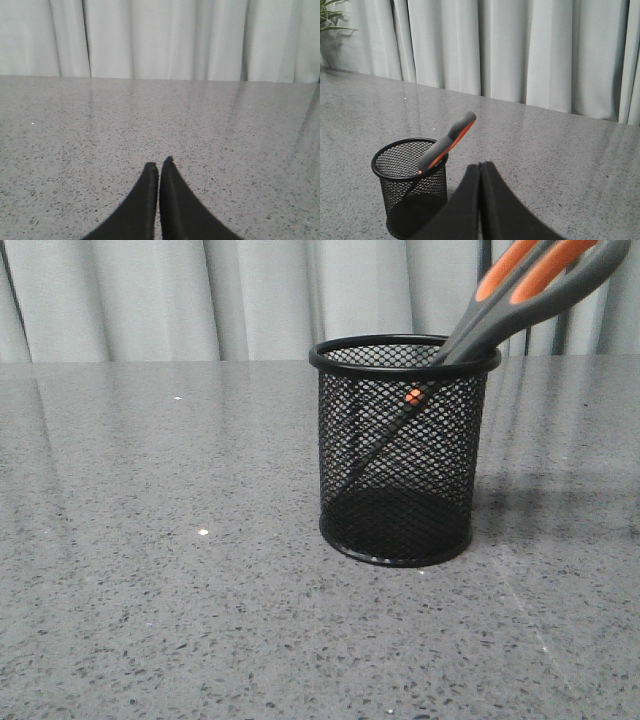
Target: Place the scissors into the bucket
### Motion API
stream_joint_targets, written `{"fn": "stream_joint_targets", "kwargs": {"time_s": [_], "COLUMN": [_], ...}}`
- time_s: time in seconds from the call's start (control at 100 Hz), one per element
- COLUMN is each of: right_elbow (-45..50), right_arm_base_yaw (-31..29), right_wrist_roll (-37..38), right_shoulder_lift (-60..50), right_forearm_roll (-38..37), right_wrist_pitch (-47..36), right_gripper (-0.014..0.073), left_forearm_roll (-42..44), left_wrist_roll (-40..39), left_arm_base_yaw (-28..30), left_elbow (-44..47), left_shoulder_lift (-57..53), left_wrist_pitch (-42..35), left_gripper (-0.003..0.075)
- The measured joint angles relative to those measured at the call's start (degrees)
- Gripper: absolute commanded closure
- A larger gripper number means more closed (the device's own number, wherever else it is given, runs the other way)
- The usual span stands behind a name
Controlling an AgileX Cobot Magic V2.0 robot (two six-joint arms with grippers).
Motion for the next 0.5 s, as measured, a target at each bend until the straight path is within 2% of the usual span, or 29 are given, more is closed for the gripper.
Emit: {"fn": "stream_joint_targets", "kwargs": {"time_s": [0.12, 0.22, 0.5], "right_elbow": [1.4, 3.9, 15.6], "right_arm_base_yaw": [-1.0, -5.0, -26.2], "right_wrist_roll": [0.0, 0.0, -4.0], "right_shoulder_lift": [0.0, 0.0, 0.0], "right_forearm_roll": [-1.0, -0.6, 10.7], "right_wrist_pitch": [-2.0, -4.1, -13.1], "right_gripper": [0.0659, 0.0659, 0.0659], "left_forearm_roll": [0.0, 0.0, 0.0], "left_wrist_roll": [0.0, 0.0, 0.0], "left_arm_base_yaw": [0.0, 0.0, 0.0], "left_elbow": [0.0, 0.0, 0.0], "left_shoulder_lift": [0.0, 0.0, 0.0], "left_wrist_pitch": [0.0, 0.0, 0.0], "left_gripper": [0.074, 0.074, 0.074]}}
